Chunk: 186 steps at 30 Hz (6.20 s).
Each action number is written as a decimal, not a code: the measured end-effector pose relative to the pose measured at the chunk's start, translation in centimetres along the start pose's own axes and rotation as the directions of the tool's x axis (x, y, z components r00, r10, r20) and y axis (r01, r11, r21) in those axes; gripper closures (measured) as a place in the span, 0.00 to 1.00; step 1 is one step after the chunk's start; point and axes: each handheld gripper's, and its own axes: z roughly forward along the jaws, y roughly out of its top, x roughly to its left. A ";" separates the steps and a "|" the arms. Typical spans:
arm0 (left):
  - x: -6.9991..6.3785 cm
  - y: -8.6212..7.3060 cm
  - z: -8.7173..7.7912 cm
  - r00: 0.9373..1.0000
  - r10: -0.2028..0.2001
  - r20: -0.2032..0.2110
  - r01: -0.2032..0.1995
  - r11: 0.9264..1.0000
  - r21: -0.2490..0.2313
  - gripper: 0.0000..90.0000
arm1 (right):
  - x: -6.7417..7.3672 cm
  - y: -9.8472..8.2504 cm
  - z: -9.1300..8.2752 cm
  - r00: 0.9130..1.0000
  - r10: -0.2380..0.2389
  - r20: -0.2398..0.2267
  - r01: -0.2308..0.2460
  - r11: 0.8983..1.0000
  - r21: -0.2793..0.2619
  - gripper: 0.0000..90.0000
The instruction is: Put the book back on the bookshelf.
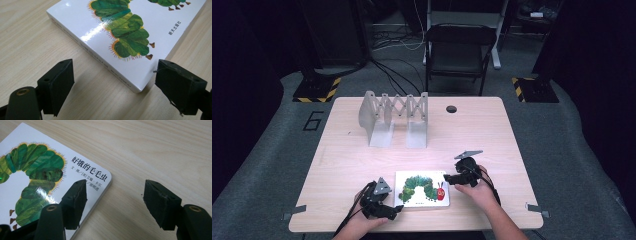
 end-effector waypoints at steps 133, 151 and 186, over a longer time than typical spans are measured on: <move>-2.9 0.2 1.6 0.998 0.068 -0.017 -0.067 0.997 0.036 0.03 | 1.8 2.6 2.6 0.982 0.163 -0.099 -0.146 0.976 0.162 0.33; -4.0 0.6 2.2 0.994 -0.020 -0.110 0.022 1.000 0.017 0.00 | 2.2 2.8 2.3 0.982 0.171 -0.077 -0.155 0.971 0.180 0.32; -4.2 0.5 2.3 0.991 -0.035 -0.132 0.035 0.999 -0.002 0.00 | 2.4 3.3 2.4 0.991 0.122 -0.060 -0.107 0.973 0.207 0.34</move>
